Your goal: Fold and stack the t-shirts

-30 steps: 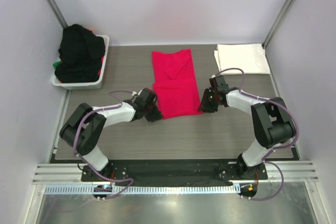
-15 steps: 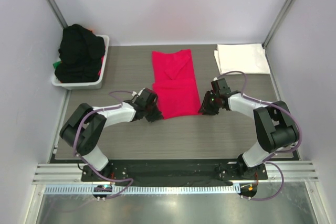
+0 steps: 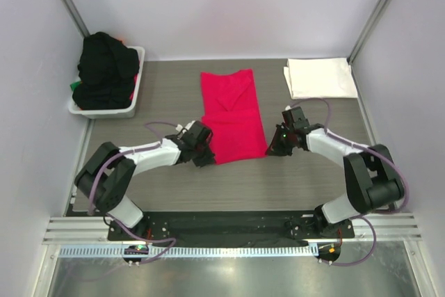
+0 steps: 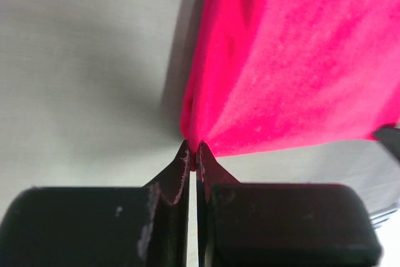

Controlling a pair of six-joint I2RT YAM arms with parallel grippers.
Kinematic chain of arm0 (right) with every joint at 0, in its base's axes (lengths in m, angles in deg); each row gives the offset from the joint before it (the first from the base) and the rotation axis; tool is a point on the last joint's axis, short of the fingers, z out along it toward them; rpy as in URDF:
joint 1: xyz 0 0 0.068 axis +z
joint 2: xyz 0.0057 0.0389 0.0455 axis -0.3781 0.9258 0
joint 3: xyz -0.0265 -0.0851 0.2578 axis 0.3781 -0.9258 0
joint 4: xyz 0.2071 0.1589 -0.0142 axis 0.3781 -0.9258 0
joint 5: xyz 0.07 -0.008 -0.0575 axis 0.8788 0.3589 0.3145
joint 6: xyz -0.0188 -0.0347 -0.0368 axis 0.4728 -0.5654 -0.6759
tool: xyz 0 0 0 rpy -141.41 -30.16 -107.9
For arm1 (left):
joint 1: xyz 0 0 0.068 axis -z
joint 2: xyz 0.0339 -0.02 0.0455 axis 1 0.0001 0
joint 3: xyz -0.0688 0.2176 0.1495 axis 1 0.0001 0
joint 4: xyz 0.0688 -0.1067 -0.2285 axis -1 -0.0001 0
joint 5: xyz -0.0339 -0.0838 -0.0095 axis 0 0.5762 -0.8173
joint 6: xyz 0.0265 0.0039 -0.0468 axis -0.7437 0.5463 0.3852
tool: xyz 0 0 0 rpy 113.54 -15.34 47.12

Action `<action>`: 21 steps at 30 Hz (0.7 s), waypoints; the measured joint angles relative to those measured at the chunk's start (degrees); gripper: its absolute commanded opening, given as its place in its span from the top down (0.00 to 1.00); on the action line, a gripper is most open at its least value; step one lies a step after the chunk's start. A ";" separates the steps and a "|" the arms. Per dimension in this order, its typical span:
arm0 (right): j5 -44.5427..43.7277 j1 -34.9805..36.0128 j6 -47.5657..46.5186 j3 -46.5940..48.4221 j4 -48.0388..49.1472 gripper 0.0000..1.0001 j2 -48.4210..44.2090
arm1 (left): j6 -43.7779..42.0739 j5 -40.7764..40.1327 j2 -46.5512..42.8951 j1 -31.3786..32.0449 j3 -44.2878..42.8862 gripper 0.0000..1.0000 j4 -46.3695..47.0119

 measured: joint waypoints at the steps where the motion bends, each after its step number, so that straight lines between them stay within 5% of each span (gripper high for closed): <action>1: 0.09 0.04 0.20 -0.42 -1.53 0.99 -2.38 | 0.17 -0.70 -1.27 1.11 0.00 1.00 -2.01; 14: 0.81 5.14 7.10 -1.07 -25.07 0.99 -40.70 | 10.71 -7.52 -25.49 20.76 -3.76 1.00 -27.39; 21: -2.78 6.47 9.84 7.28 -37.75 0.99 -44.59 | 12.55 -11.80 -26.16 23.15 -16.39 0.98 -39.21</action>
